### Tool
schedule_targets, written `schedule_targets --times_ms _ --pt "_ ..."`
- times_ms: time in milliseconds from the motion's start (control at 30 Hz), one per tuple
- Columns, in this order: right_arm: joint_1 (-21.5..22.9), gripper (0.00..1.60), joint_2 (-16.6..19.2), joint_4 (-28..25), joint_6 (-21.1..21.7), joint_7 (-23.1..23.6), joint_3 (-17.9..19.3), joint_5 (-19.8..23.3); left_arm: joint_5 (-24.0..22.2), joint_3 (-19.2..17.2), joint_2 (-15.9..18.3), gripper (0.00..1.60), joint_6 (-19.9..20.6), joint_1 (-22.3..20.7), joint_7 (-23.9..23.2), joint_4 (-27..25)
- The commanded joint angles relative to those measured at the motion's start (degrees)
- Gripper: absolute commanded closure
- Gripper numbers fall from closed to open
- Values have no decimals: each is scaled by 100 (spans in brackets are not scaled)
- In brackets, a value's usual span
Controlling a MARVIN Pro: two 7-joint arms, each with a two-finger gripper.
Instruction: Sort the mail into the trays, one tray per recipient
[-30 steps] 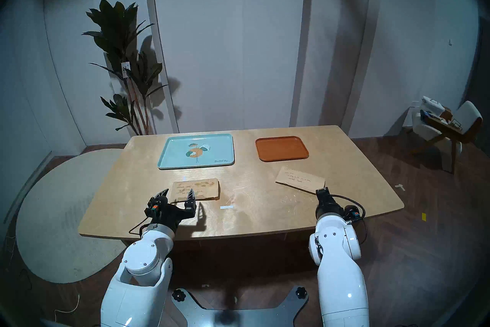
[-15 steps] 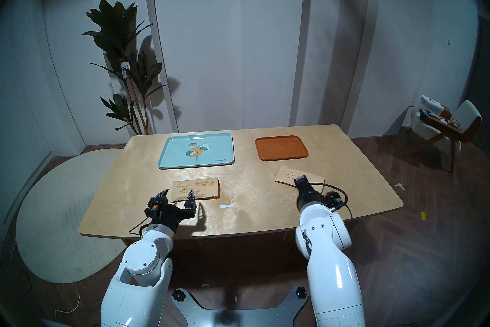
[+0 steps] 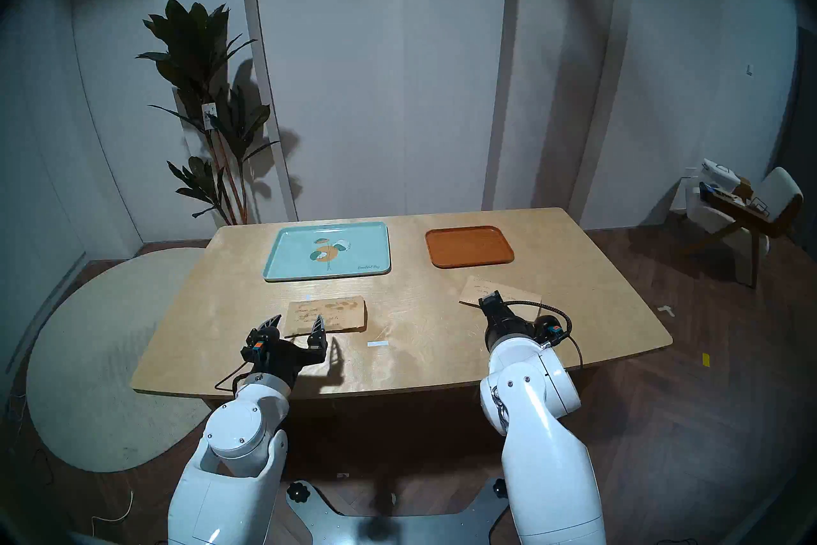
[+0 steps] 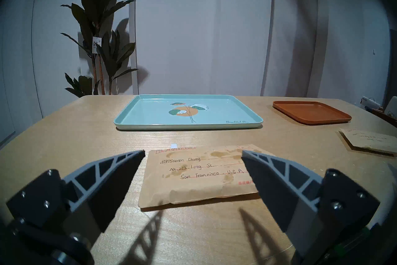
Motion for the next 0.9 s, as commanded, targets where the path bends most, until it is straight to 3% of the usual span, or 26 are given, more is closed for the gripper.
schedule_targets --times_ms 0,867 --pt "321 0 79 163 -78 85 252 44 11 4 -4 0 -23 -29 10 -126" --pt "975 0 226 1318 -169 269 470 253 12 4 -4 0 -22 -28 11 -128"
